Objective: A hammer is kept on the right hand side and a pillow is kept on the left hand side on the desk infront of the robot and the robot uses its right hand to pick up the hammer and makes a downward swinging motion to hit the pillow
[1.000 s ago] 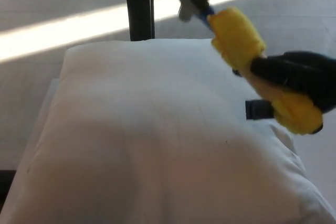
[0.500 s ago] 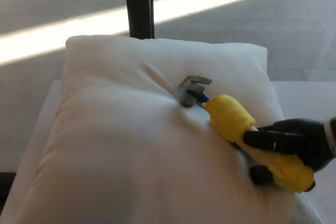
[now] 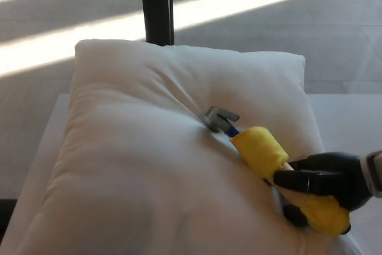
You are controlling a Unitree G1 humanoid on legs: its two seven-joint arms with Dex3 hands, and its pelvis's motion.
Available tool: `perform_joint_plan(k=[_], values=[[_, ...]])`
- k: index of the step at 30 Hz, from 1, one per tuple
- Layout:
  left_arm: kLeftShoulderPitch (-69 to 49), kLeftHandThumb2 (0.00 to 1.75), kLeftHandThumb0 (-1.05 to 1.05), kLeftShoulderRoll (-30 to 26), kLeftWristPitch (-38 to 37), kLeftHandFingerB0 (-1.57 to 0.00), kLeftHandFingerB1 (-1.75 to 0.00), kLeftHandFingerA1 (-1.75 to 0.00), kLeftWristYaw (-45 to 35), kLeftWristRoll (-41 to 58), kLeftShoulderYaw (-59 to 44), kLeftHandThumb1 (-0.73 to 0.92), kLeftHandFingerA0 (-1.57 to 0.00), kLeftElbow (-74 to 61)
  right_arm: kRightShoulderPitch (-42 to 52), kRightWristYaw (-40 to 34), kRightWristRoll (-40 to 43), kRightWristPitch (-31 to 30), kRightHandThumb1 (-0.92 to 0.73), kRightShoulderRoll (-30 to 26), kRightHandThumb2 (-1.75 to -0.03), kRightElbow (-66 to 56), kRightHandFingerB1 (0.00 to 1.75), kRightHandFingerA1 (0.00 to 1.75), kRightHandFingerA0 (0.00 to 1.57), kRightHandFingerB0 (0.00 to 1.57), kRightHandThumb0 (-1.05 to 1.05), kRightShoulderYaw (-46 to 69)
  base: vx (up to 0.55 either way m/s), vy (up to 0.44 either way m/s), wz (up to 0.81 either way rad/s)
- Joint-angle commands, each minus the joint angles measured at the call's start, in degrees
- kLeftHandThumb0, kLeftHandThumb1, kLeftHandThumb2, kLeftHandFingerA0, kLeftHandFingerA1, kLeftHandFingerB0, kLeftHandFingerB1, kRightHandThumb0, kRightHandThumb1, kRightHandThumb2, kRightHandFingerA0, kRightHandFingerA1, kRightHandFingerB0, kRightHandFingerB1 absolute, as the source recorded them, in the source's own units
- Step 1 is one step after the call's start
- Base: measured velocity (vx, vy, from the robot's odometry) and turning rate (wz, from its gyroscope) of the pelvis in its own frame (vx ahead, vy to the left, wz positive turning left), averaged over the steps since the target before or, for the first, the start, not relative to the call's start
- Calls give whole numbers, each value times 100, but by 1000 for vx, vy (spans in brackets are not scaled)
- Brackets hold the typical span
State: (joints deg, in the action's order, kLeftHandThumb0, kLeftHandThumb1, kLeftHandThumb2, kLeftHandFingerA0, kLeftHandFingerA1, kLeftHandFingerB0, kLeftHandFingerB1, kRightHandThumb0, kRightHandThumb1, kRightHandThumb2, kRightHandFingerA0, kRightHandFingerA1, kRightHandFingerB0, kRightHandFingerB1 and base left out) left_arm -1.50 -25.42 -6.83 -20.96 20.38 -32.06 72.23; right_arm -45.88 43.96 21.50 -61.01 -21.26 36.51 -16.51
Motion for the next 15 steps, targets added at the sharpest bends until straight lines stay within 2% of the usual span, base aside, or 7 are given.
perform_joint_plan(k=[1,6,10,11,13,14,15], values=[[-49,64,-68,-139,-67,-47,-41,-52,-29,-3,-16,78,-59,-18,249,-605,-574,-268,-60,129,-118,206,175,175,110,76,-31,-198,0,0,0],[-46,63,-67,-134,-76,-47,-42,-52,15,-27,-2,78,-60,-13,84,-749,-500,-526,-73,137,-108,-59,175,175,106,75,-33,29,0,0,0],[-55,64,-66,-143,-68,-46,-40,-49,2,-20,-15,78,-60,29,-219,-731,-276,-681,-55,157,-124,-124,175,175,108,72,-32,539,0,0,0],[-56,63,-67,-150,-77,-46,-41,-51,-1,-37,-1,78,-60,34,-416,-758,-205,-821,-57,144,-114,-150,161,175,106,73,-33,724,0,0,0],[-75,63,-67,-134,-104,-47,-41,-52,-1,-24,-10,78,-62,13,-576,-727,-133,-815,-58,153,-111,-171,164,175,105,70,-33,944,0,0,0],[-73,63,-68,-129,-104,-47,-42,-52,20,-21,-13,77,-62,10,-789,-636,-124,-834,-56,94,-106,-223,163,175,104,81,-37,985,0,0,0],[-65,63,-68,-130,-111,-47,-42,-52,24,-29,-7,77,-61,18,-875,-616,-174,-779,-59,62,-102,-278,175,175,106,75,-37,954,0,0,0]])
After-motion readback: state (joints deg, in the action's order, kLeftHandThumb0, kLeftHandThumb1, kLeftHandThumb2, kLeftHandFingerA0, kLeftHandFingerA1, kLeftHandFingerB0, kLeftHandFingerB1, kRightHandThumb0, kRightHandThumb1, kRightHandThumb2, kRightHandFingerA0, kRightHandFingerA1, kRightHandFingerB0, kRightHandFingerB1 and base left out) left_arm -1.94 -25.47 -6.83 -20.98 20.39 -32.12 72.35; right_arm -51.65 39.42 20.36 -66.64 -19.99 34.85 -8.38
